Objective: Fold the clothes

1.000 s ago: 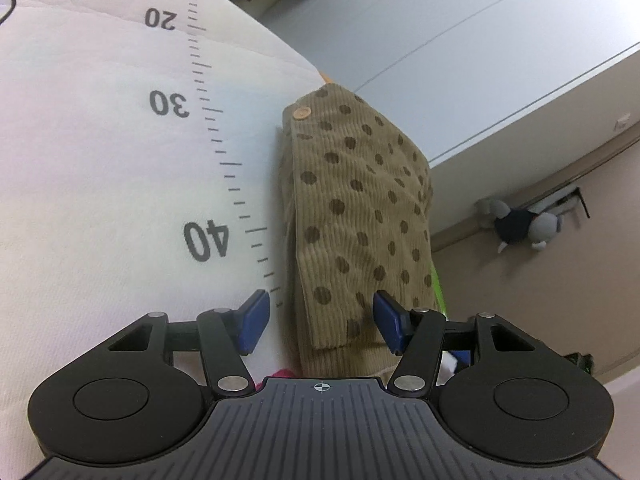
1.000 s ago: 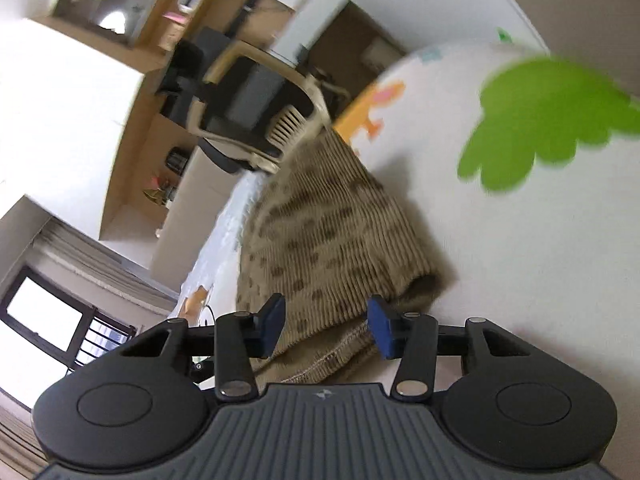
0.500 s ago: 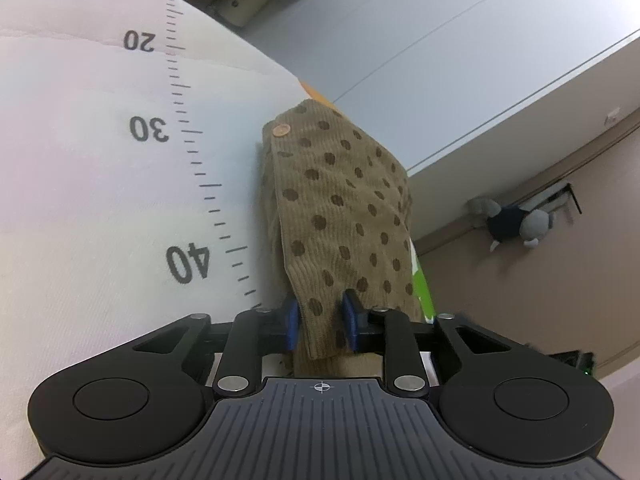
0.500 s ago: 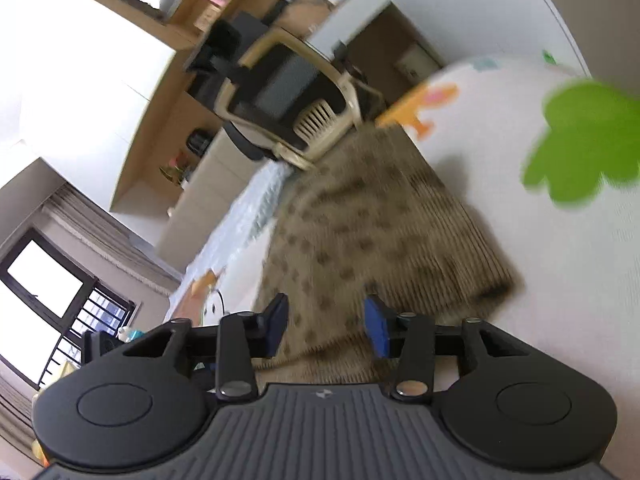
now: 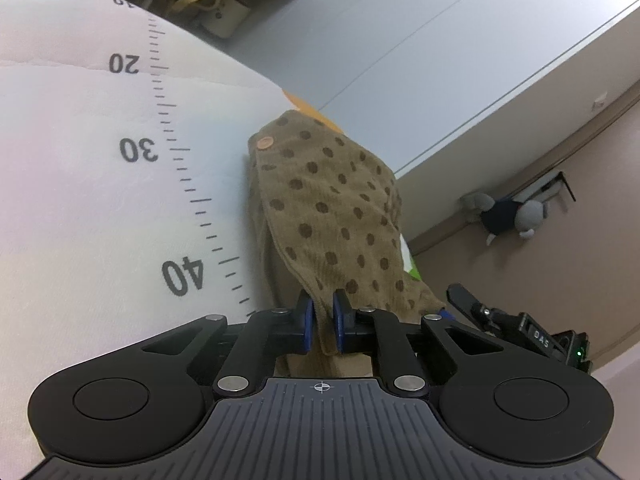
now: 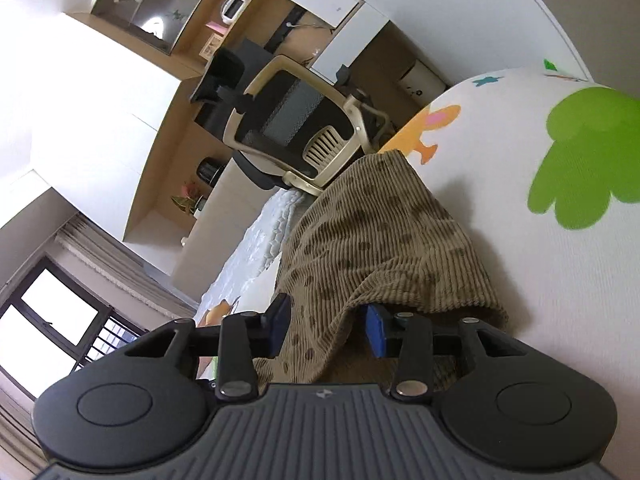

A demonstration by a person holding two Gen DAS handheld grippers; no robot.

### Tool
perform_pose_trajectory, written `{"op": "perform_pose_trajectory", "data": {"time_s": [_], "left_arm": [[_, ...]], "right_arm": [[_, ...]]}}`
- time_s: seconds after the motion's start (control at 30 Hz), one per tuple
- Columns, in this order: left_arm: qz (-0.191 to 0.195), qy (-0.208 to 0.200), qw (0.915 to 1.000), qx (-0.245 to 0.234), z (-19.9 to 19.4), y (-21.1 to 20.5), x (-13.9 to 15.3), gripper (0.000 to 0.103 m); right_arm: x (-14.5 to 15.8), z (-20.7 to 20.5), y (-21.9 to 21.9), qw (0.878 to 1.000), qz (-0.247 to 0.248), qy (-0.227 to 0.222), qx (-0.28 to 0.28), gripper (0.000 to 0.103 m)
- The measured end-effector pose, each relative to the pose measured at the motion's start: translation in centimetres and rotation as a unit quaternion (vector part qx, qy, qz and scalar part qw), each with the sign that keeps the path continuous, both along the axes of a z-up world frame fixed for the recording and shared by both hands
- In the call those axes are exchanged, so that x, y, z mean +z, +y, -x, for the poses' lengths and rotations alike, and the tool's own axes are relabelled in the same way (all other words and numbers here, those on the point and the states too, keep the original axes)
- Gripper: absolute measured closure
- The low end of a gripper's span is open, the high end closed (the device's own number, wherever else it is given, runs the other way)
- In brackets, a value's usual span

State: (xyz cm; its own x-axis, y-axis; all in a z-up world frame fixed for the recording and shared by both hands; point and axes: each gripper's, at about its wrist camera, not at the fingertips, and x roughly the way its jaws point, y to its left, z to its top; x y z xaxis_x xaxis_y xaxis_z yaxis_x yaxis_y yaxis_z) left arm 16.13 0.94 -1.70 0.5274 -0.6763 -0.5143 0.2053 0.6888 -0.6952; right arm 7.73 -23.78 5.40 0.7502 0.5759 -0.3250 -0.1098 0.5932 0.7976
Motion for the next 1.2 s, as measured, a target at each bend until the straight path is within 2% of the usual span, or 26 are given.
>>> {"op": "perform_pose_trajectory", "data": {"time_s": [0.07,0.1,0.3,0.4,0.47,0.57,0.6,0.67,0.77,0.8,0.87,0.93,0.97,1.03,1.07,1.13,1.17,1.2], "left_arm": [[-0.002,0.003,1.0000,-0.001,-0.1,-0.2,-0.2,0.093],[-0.004,0.004,1.0000,-0.002,-0.1,-0.3,-0.3,0.094],[-0.045,-0.004,0.9987,-0.022,0.7,-0.6,-0.2,0.095],[-0.064,0.000,0.9975,-0.031,1.0,-0.6,-0.6,0.094],[-0.071,0.004,0.9968,-0.036,1.0,-0.5,-0.8,0.089],[-0.088,-0.006,0.9948,-0.052,1.5,0.1,0.1,0.080],[-0.095,-0.011,0.9938,-0.057,1.7,0.4,0.5,0.079],[-0.103,-0.024,0.9924,-0.062,1.9,1.0,1.6,0.070],[-0.098,-0.062,0.9918,-0.054,0.5,1.4,4.4,0.060],[-0.093,-0.077,0.9912,-0.055,-0.5,1.0,5.3,0.056],[-0.081,-0.107,0.9889,-0.064,-2.8,0.0,7.1,0.034],[-0.064,-0.122,0.9866,-0.088,-5.6,-2.0,7.9,0.019],[-0.055,-0.122,0.9861,-0.099,-7.0,-3.1,7.9,0.019],[-0.052,-0.103,0.9868,-0.113,-9.7,-5.3,7.3,0.017],[-0.061,-0.090,0.9874,-0.115,-11.0,-6.4,6.6,0.014],[-0.090,-0.056,0.9878,-0.114,-13.0,-7.9,4.3,0.014],[-0.090,-0.047,0.9878,-0.118,-13.8,-8.3,3.2,0.014],[-0.086,-0.048,0.9876,-0.123,-14.0,-8.4,2.7,0.014]], "right_arm": [[-0.4,-0.2,0.2,1.000,0.012,0.009,-0.005,0.092],[-0.6,-0.2,0.3,1.000,0.022,0.013,-0.009,0.094],[2.0,2.5,1.1,0.997,0.060,-0.049,0.025,0.098],[1.0,2.5,1.3,0.996,0.090,-0.006,0.030,0.098],[-0.3,2.5,1.3,0.991,0.123,0.032,0.034,0.097],[-0.2,3.4,1.1,0.987,0.150,0.028,0.048,0.095],[0.4,3.7,1.1,0.984,0.169,0.016,0.051,0.092],[2.0,4.3,1.1,0.974,0.220,-0.018,0.055,0.079],[4.5,4.3,2.5,0.947,0.302,-0.085,0.073,0.059],[5.4,4.1,3.2,0.935,0.329,-0.109,0.081,0.056],[6.4,3.2,4.9,0.916,0.358,-0.143,0.108,0.048],[6.8,1.7,7.1,0.905,0.370,-0.161,0.135,0.044],[6.9,0.9,8.2,0.900,0.374,-0.168,0.148,0.043],[6.3,-0.7,10.1,0.892,0.375,-0.176,0.179,0.028],[5.7,-1.5,11.0,0.890,0.377,-0.169,0.193,0.021],[4.0,-2.6,12.4,0.884,0.390,-0.148,0.211,0.014],[3.3,-2.8,12.9,0.880,0.401,-0.143,0.211,0.008],[3.0,-2.7,13.1,0.875,0.409,-0.144,0.214,0.007]]}}
